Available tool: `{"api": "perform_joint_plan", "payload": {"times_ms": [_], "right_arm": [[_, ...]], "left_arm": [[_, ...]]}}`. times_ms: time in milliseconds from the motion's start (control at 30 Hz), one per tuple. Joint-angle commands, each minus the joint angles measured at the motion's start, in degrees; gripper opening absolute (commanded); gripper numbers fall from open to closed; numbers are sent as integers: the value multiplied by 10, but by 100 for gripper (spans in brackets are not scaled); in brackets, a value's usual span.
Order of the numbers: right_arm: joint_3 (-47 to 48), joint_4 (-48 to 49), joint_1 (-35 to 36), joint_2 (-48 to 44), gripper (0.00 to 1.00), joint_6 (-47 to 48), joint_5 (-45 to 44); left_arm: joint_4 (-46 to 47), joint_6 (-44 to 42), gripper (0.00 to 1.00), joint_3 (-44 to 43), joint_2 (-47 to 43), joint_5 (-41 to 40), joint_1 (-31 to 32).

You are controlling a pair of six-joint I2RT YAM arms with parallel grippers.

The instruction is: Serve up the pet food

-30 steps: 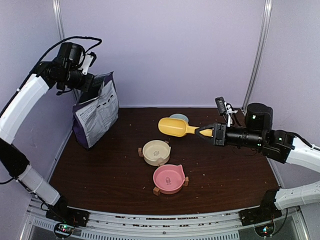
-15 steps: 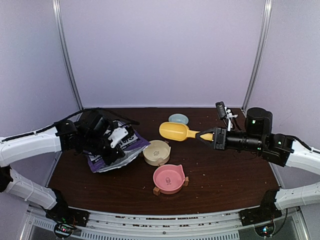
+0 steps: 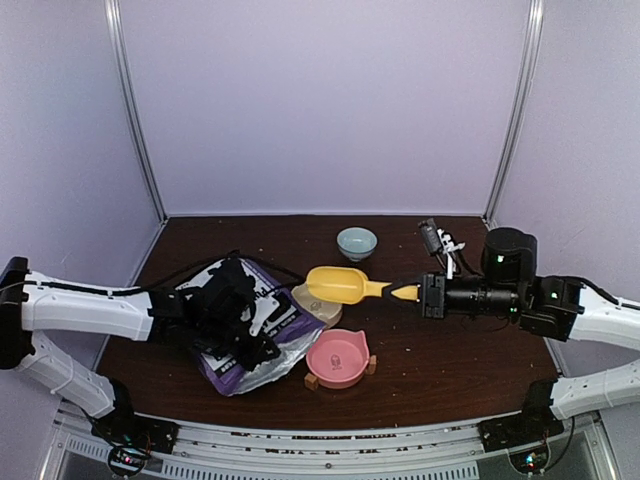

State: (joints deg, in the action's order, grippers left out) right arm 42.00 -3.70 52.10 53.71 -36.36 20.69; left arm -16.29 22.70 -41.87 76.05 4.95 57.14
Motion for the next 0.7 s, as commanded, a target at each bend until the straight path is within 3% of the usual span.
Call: {"api": "perform_joint_plan", "payload": {"times_ms": [0, 267, 433, 667], "right_arm": [[-17, 2, 35, 6, 14, 2, -13], [-36, -5, 78, 17, 14, -3, -35], [-31, 27, 105, 47, 14, -17, -47], [-23, 98, 126, 76, 14, -42, -62]], "left_arm": [[47, 68, 0, -43, 27, -35, 26], [-6, 134, 0, -51, -57, -161, 26], [14, 149, 0, -42, -108, -158, 26], [-31, 138, 0, -68, -127, -155, 26]]}}
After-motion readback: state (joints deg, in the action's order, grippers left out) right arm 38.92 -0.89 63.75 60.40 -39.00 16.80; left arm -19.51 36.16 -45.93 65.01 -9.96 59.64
